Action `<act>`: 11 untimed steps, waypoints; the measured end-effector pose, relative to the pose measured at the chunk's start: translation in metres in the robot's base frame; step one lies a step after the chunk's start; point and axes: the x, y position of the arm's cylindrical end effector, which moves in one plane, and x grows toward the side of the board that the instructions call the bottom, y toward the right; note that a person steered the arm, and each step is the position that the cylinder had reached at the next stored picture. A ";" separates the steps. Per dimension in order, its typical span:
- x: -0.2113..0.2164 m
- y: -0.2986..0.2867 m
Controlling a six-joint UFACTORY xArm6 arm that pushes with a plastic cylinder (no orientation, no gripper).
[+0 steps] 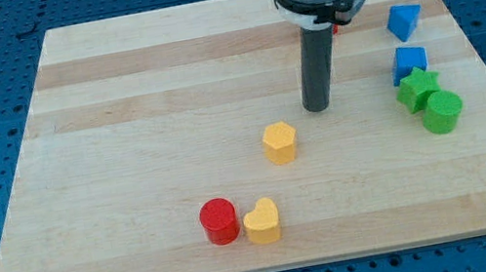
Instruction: Push the yellow hexagon to the yellow heart
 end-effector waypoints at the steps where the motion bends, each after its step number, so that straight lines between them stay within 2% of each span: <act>1: 0.009 -0.010; 4: 0.077 -0.016; 6: 0.055 0.003; 9: 0.035 -0.016; 11: 0.057 -0.056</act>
